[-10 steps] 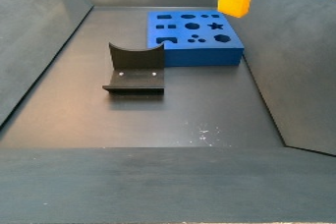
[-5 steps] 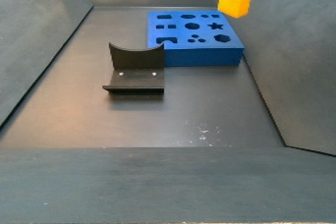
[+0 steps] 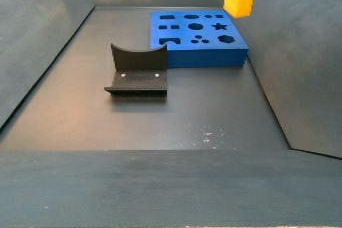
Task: Pick up the arch object. Move up. Rotate the arch object. Move to above the board. Insert the arch object.
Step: Rotate the arch object.
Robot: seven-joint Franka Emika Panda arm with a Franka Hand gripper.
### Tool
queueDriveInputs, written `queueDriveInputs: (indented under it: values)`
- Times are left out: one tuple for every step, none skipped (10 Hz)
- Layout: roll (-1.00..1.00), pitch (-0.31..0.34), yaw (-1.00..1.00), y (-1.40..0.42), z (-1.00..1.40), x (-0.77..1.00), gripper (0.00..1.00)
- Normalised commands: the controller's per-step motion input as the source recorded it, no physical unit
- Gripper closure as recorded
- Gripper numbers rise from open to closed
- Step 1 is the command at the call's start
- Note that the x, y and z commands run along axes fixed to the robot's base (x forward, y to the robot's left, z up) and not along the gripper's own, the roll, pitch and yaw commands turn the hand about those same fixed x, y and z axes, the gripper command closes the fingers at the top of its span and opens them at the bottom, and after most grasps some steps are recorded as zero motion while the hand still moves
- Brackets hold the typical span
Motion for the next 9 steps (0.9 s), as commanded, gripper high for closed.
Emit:
queueDriveInputs:
  values:
    - [0.00, 0.001, -1.00, 0.01, -0.01, 0.03, 1.00]
    - [0.00, 0.002, -1.00, 0.01, -0.01, 0.03, 1.00]
    - [0.00, 0.002, -1.00, 0.01, -0.01, 0.03, 1.00]
    - [0.00, 0.002, -1.00, 0.01, -0.01, 0.03, 1.00]
    - [0.00, 0.003, -1.00, 0.01, -0.01, 0.02, 1.00]
    - [0.00, 0.003, -1.00, 0.01, -0.01, 0.02, 1.00]
    - [0.00, 0.003, -1.00, 0.01, -0.01, 0.02, 1.00]
    - [0.00, 0.004, -1.00, 0.01, -0.01, 0.02, 1.00]
    - [0.00, 0.004, -1.00, 0.01, -0.01, 0.02, 1.00]
